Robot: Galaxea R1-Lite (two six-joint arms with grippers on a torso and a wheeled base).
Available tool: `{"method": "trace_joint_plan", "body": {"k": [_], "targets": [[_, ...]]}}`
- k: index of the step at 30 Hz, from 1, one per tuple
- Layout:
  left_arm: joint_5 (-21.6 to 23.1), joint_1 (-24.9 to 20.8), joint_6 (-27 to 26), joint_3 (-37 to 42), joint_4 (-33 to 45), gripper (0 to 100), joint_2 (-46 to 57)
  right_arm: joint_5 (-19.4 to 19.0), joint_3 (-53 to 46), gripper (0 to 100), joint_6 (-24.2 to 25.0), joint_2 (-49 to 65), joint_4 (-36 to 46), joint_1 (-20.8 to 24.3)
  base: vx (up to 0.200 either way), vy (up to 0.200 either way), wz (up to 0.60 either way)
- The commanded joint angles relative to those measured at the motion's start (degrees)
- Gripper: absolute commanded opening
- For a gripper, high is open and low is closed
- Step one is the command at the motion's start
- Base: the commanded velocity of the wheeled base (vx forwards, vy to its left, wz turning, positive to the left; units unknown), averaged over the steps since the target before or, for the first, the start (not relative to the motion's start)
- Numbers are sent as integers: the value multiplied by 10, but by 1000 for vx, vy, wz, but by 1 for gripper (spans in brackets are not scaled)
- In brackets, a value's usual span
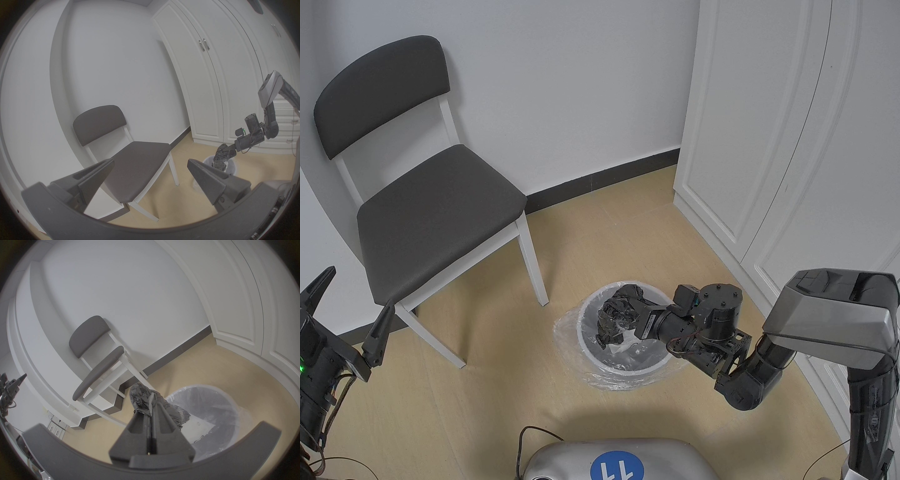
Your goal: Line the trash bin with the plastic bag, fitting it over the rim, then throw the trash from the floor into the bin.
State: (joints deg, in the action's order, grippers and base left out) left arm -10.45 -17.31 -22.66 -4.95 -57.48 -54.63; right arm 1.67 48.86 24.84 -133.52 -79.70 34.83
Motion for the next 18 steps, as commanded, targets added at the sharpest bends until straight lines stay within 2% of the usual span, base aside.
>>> {"method": "trace_joint_plan", "body": {"k": [1,9,18], "targets": [[0,0,1,0,0,100,-1,0,8,0,-1,-39,-7,-5,0,0,0],[0,0,0,1,0,100,-2,-2,34,0,-4,-70,-8,-29,0,0,0],[0,0,0,1,0,100,-1,-3,35,0,-5,-87,-8,-28,0,0,0]]}}
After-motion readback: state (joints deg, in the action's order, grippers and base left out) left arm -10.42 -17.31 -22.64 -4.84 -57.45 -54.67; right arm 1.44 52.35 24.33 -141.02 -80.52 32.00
